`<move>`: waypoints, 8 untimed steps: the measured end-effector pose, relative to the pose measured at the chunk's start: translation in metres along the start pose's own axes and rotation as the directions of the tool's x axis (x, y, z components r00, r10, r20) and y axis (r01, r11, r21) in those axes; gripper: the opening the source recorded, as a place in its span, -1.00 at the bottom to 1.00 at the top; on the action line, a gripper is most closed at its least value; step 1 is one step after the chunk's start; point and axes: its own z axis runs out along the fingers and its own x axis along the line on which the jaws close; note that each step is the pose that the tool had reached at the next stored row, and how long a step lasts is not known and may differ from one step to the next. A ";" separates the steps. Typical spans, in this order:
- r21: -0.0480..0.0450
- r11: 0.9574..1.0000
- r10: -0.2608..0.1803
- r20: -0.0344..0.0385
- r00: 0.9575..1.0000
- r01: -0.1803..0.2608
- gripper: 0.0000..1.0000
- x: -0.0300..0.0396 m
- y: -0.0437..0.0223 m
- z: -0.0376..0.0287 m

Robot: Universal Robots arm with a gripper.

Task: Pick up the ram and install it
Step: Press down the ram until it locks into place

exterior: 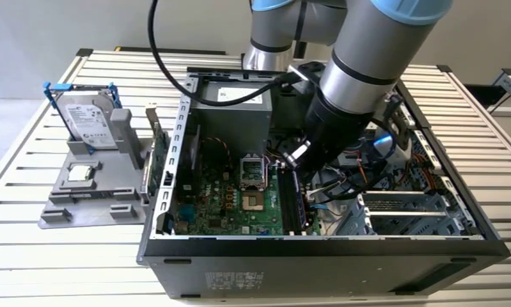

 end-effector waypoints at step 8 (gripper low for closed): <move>0.004 0.996 -0.085 -0.006 0.996 0.085 -1.00 -0.0007 -0.0003 0.0000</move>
